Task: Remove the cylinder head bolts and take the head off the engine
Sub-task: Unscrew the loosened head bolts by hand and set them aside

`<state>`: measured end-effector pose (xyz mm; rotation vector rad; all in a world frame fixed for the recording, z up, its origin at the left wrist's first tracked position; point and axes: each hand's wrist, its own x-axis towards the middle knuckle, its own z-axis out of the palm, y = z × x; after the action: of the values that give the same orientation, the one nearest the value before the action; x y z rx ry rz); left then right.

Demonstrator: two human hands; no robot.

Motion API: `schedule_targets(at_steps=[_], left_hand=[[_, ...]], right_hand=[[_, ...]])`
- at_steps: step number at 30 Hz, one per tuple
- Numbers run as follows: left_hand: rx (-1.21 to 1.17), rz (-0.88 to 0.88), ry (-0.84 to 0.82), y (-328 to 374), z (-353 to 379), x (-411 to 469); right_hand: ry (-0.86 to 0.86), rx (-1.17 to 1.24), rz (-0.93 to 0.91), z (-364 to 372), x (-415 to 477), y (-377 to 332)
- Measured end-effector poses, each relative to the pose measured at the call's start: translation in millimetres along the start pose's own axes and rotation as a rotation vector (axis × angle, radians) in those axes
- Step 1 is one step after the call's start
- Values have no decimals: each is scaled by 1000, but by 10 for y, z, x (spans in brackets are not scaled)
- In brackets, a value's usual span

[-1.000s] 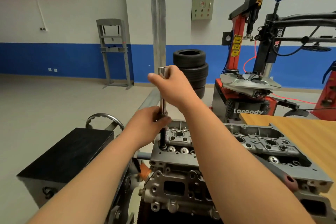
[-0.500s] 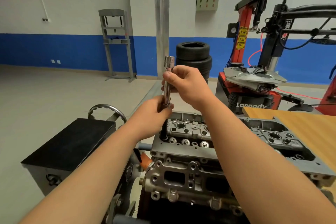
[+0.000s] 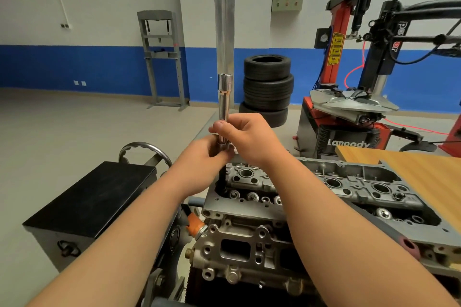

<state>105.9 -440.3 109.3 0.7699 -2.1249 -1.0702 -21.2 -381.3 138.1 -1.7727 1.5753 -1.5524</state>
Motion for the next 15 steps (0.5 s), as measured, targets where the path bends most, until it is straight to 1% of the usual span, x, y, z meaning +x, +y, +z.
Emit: schedule_targets(at_steps=[1, 2, 3, 5, 8, 10, 12, 15], left_hand=[[-24, 16, -55, -10, -20, -16], [-13, 37, -69, -27, -39, -23], [16, 58, -48, -39, -50, -21], [60, 82, 61, -45, -44, -13], [190, 58, 268, -21, 21, 7], [290, 31, 318, 23, 67, 25], [345, 26, 291, 68, 89, 44], [362, 30, 155, 99, 84, 67]], right_hand=[[-21, 10, 8, -13, -7, -4], [-41, 12, 14, -15, -10, -4], [-55, 5, 16, -12, -8, -3], [-51, -33, 12, 8, -10, -2], [51, -57, 37, 6, -9, 12], [87, -51, 39, -10, -14, 16], [97, -62, 28, -6, -28, -3], [103, -86, 23, 29, -28, -22]])
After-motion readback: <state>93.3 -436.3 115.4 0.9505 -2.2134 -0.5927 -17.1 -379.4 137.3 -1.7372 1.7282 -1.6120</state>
